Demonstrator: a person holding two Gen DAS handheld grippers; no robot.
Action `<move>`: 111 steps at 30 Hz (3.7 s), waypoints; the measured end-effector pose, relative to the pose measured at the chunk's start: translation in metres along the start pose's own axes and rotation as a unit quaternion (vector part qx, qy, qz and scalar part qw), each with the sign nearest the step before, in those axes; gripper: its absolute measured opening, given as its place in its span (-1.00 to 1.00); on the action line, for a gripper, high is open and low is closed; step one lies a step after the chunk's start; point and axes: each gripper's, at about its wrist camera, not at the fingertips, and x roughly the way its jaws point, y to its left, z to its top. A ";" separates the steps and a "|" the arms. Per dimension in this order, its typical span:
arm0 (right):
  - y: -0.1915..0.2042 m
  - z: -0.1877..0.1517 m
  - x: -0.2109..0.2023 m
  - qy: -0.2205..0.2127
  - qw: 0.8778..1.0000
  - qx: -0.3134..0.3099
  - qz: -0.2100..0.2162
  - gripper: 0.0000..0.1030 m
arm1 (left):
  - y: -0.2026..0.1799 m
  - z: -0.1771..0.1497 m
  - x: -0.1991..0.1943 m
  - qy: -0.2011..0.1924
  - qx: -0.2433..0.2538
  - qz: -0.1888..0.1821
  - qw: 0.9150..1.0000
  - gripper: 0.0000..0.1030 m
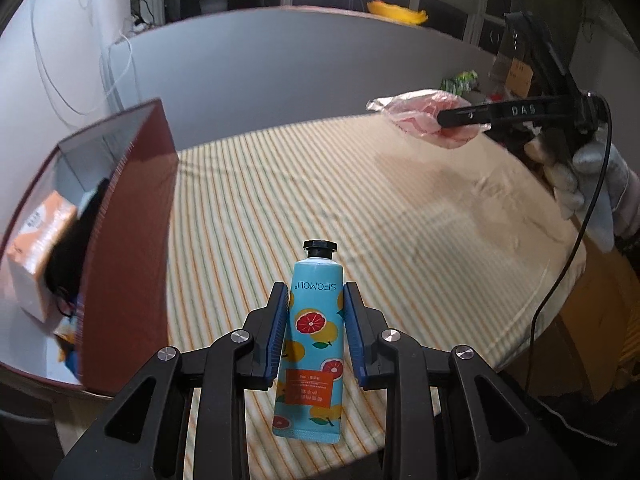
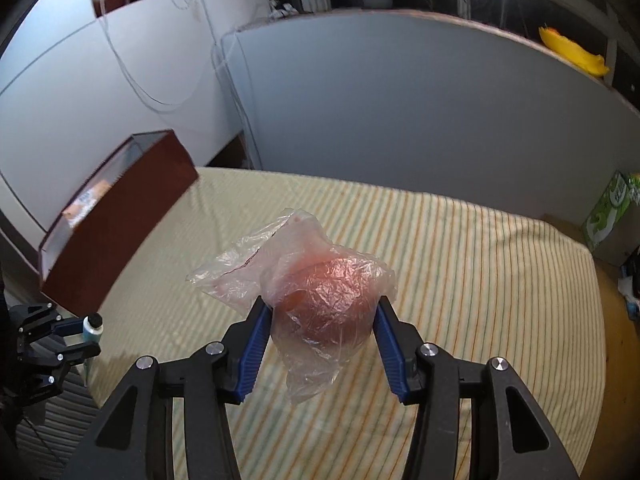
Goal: Organize soft objects
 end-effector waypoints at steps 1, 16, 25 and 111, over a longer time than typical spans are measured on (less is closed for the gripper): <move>0.005 0.004 -0.004 -0.005 1.000 -0.005 0.003 -0.09 | 0.001 0.003 -0.006 -0.007 -0.001 0.002 1.000 -0.50; 0.097 0.081 -0.003 -0.051 0.995 -0.070 0.048 -0.09 | 0.084 0.021 -0.087 -0.094 -0.055 0.102 0.989 -0.50; 0.168 0.131 0.029 -0.056 0.989 -0.103 0.088 -0.09 | 0.122 0.016 -0.090 -0.100 -0.078 0.154 0.980 -0.50; -0.070 -0.045 0.008 -0.032 0.988 0.076 -0.134 0.55 | -0.011 -0.006 -0.042 -0.102 -0.110 0.096 0.984 0.14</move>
